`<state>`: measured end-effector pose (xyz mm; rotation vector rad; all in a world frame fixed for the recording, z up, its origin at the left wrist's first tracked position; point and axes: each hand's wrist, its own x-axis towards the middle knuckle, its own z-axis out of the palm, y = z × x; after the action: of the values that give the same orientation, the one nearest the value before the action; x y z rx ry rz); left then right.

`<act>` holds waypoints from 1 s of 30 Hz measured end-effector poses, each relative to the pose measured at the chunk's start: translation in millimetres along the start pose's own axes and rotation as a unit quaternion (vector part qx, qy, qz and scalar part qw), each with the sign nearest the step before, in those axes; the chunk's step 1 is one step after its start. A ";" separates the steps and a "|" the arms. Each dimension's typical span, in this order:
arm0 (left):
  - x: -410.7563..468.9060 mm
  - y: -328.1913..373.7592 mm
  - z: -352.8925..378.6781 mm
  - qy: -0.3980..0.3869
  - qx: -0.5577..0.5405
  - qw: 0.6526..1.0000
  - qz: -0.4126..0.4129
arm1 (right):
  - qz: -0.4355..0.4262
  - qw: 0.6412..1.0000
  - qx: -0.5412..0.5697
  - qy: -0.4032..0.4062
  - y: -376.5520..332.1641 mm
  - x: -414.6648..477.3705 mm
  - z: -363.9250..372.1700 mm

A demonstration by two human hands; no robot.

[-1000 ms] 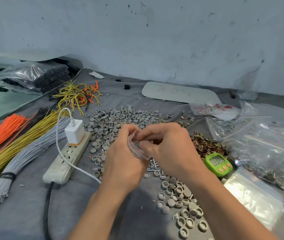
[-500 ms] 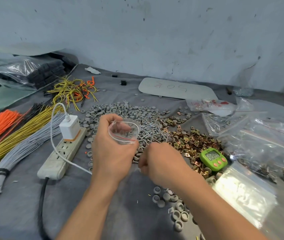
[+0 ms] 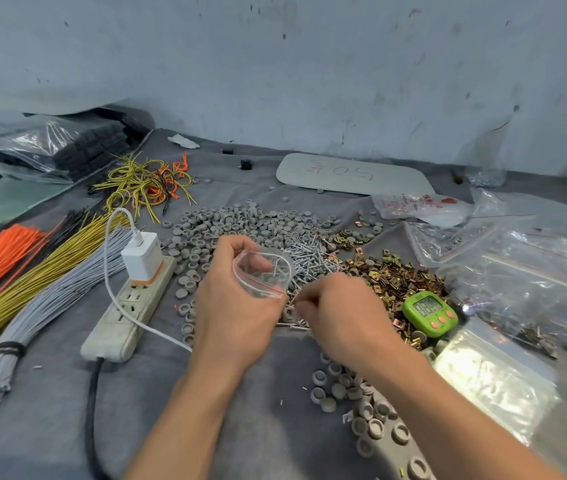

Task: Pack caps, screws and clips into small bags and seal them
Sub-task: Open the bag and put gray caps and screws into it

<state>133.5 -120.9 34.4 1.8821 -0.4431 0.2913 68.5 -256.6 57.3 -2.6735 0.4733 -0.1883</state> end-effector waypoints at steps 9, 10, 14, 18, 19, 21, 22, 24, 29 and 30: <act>-7.2 9.3 8.5 -0.074 0.055 0.995 0.034 | -0.072 0.950 0.295 0.069 -5.7 0.1 -26.4; -7.6 9.5 8.3 -0.077 0.051 0.995 0.036 | -0.078 0.956 0.277 0.058 -8.3 0.0 -24.3; -5.5 6.8 9.2 -0.064 0.030 0.997 0.036 | -0.068 0.949 0.293 0.097 -3.1 2.7 -24.2; -0.7 1.5 10.3 -0.020 -0.016 1.000 0.017 | 0.000 0.959 0.236 0.154 14.4 6.1 -25.9; 0.0 0.3 9.8 -0.010 -0.026 1.000 0.012 | 0.009 0.970 0.199 0.140 15.5 5.8 -24.1; 1.1 -1.7 9.0 0.004 -0.039 0.999 0.007 | 0.015 0.992 0.105 0.072 14.1 3.6 -17.3; 1.4 -2.1 8.7 0.009 -0.041 0.999 0.006 | 0.011 0.999 0.046 0.027 13.1 2.7 -12.4; 1.8 -2.0 9.0 0.012 -0.037 0.999 0.010 | 0.004 0.997 -0.069 -0.040 9.9 0.3 -2.4; 1.8 -2.1 8.3 0.009 -0.021 1.000 0.008 | 0.004 0.983 -0.185 -0.023 3.9 -3.4 13.3; 1.6 -2.5 7.6 0.009 -0.017 1.000 0.007 | 0.004 0.983 -0.184 -0.025 3.2 -4.0 14.6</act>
<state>136.0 -127.5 30.3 1.8424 -0.4461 0.3070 66.7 -252.3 42.5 -3.0274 0.5494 -0.0302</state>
